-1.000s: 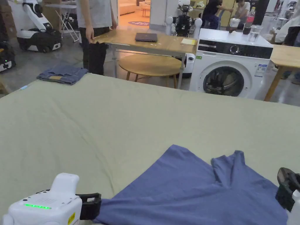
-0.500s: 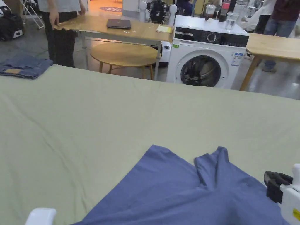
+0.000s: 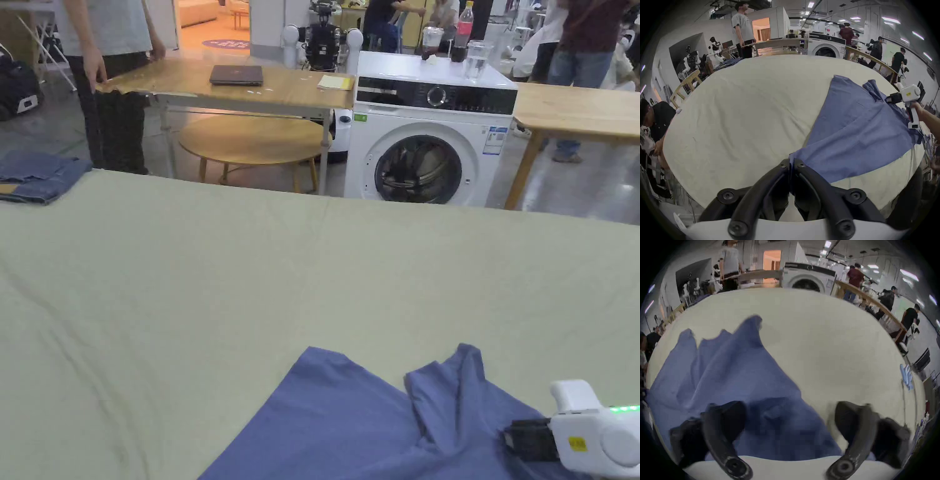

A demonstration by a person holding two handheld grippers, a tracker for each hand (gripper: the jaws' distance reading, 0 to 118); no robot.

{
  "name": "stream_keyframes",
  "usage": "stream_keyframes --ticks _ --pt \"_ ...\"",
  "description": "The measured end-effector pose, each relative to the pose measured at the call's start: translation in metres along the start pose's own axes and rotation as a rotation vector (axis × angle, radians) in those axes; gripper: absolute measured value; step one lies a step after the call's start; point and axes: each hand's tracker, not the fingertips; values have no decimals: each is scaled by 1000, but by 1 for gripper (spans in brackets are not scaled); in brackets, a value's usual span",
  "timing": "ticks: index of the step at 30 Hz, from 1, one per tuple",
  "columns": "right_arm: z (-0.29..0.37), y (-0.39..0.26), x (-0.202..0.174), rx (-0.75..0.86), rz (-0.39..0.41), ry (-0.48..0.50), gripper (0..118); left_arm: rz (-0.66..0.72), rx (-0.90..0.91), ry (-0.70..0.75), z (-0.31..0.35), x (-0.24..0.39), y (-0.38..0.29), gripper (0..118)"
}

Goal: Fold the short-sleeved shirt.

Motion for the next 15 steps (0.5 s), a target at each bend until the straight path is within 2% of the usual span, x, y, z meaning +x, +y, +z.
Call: stream_keyframes --ticks 1,2,3,4,9,15 --pt "5 -2 0 22 -33 27 95 2 -2 3 -1 0 0 0" --pt "13 -3 -1 61 -22 2 80 5 -4 4 0 0 2 0" --pt "21 -6 -2 90 -19 24 39 6 -5 3 -1 1 4 0" --pt "29 -7 -2 99 -20 56 5 6 -4 3 -1 2 5 0" --pt "56 -17 -13 108 16 34 2 -35 13 10 -8 12 20 0" --pt "137 1 -24 279 43 4 2 -87 128 33 5 19 70 0"
